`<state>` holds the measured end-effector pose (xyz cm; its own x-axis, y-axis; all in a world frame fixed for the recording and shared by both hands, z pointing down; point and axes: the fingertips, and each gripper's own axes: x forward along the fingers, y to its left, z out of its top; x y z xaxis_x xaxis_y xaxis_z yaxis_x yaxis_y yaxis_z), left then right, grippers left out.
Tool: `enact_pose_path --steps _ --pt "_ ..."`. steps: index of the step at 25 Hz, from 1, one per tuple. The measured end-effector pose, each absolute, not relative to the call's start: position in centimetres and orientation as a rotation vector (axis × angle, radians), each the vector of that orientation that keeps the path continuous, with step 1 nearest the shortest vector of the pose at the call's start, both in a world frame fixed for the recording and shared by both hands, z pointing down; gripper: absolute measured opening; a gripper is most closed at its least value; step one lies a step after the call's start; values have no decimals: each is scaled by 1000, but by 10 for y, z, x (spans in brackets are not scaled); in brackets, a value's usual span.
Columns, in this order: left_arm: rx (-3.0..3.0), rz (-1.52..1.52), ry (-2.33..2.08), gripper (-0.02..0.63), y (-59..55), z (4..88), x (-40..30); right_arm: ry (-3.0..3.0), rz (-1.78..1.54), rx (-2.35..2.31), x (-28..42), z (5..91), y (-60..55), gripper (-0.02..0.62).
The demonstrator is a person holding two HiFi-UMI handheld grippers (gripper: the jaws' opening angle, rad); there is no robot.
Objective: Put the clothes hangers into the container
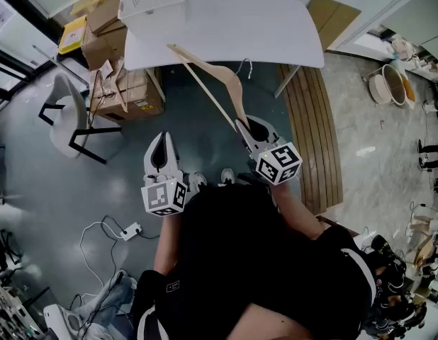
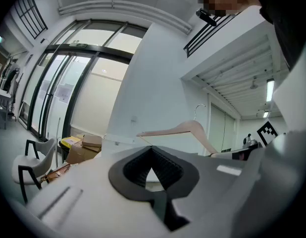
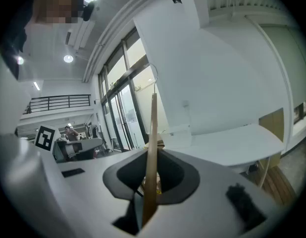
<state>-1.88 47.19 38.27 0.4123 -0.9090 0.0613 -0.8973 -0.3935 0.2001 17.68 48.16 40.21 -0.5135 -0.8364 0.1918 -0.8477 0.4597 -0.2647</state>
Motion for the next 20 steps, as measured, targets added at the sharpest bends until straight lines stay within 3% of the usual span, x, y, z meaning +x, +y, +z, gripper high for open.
enact_pose_path --steps 20 --pt "2454 -88 -1604 6 472 387 -21 -2685 540 1538 175 402 480 60"
